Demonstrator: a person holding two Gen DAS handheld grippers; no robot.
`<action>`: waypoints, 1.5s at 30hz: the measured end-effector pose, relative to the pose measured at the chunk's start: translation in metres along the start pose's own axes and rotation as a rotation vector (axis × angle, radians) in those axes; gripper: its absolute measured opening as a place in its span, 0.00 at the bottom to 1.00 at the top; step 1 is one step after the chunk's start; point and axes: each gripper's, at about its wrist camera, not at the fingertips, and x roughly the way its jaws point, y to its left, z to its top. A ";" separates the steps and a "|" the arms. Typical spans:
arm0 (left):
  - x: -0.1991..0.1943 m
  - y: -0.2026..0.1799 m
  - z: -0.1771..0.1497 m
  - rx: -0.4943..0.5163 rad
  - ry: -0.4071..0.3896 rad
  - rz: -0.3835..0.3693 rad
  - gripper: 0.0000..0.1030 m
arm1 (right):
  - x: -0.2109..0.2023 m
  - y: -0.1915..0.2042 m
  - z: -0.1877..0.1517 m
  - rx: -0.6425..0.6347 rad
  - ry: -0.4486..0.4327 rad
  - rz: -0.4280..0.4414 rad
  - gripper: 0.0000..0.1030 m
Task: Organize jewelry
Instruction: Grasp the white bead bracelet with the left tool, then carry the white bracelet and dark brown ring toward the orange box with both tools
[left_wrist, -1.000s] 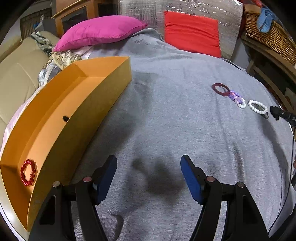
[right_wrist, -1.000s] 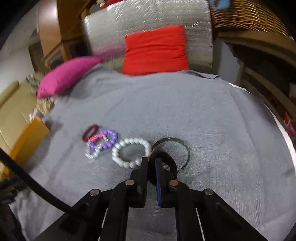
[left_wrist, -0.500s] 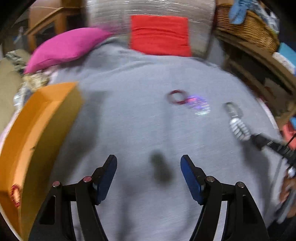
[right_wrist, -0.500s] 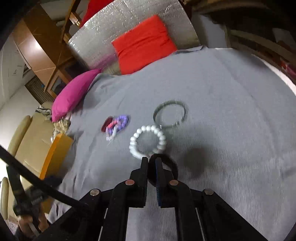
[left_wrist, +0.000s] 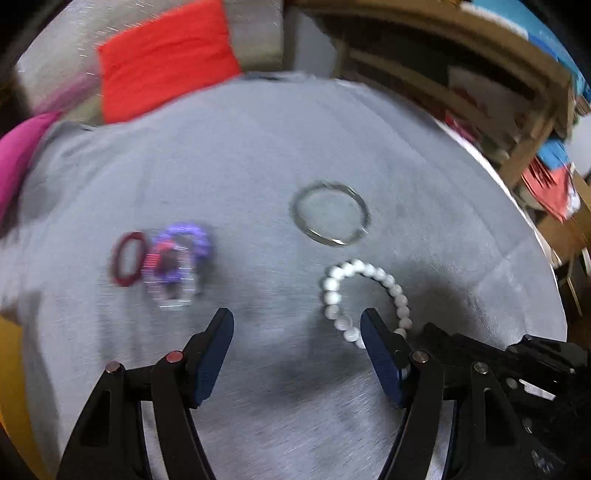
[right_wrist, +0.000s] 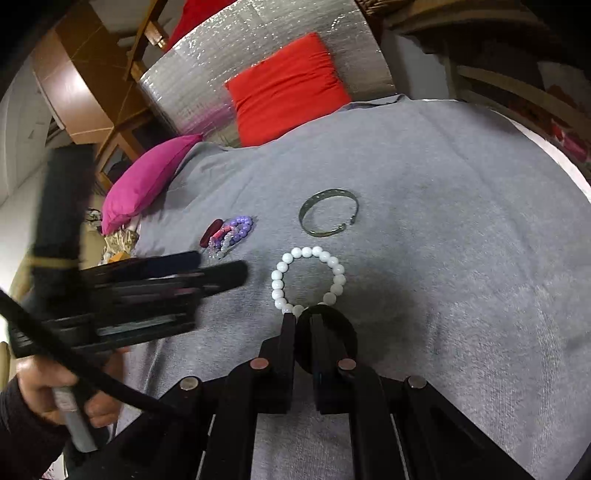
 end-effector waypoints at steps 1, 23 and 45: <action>0.006 -0.005 0.000 0.018 0.012 0.017 0.70 | -0.002 -0.001 -0.001 0.005 -0.002 0.003 0.08; -0.025 0.039 -0.045 -0.078 -0.020 0.074 0.09 | -0.039 -0.017 -0.022 0.058 -0.048 -0.020 0.08; -0.089 0.076 -0.116 -0.223 -0.124 0.104 0.09 | -0.039 0.030 -0.025 -0.060 -0.058 -0.115 0.08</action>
